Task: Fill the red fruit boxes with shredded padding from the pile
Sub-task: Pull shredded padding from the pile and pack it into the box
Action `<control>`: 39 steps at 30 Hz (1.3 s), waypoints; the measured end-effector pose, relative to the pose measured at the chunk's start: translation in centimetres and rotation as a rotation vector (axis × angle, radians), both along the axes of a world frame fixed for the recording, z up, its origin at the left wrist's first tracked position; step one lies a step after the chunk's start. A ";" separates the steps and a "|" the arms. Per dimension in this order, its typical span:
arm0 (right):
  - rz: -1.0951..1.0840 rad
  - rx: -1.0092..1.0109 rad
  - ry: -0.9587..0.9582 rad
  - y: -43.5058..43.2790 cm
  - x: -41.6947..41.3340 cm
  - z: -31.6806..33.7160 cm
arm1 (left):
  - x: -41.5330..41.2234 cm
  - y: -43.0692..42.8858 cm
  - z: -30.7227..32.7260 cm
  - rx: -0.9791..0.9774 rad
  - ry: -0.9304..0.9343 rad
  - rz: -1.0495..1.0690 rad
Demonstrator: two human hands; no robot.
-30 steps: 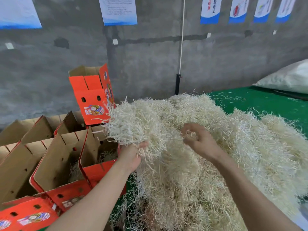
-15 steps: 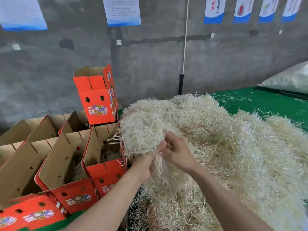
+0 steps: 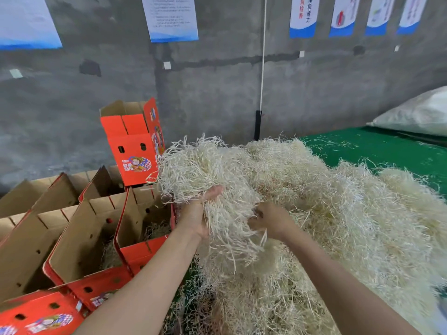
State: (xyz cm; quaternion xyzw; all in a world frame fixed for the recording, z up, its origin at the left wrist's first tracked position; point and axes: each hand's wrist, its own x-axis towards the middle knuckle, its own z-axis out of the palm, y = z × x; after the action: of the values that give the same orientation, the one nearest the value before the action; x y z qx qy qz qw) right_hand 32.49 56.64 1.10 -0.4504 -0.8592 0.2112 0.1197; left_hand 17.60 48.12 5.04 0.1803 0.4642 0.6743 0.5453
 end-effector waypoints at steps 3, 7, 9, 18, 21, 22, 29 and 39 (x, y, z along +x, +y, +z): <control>0.018 -0.066 0.058 1.0 1.5 -0.6 | -0.5 0.3 -0.4 0.004 0.005 -0.052; 0.159 -0.593 0.459 0.4 4.0 1.3 | -1.1 0.7 -0.4 0.057 -0.055 -0.032; 0.214 -0.588 0.347 -0.6 3.7 1.7 | -1.4 1.0 -0.5 0.104 -0.077 0.000; -0.022 0.186 0.331 -2.2 -1.0 2.1 | 0.9 1.0 -4.3 -0.222 0.395 -0.123; -0.013 0.248 0.229 -2.3 -1.5 0.5 | 2.0 1.5 -2.9 -0.270 0.349 0.174; -0.053 0.276 0.214 -2.0 -1.2 0.0 | 2.0 1.5 -2.0 -0.247 0.265 0.231; -0.294 0.281 -0.129 1.8 3.6 -3.9 | 1.3 0.8 0.9 -0.029 -0.063 0.139; -0.296 0.015 -0.177 2.2 7.9 -5.4 | -2.3 -0.2 1.5 0.084 -0.154 0.207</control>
State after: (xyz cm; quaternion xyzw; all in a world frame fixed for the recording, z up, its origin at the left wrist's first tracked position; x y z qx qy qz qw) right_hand 40.42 58.86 -4.29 -0.5880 -0.7922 0.1443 0.0767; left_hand 15.32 47.94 6.51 0.1020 0.4084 0.7576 0.4988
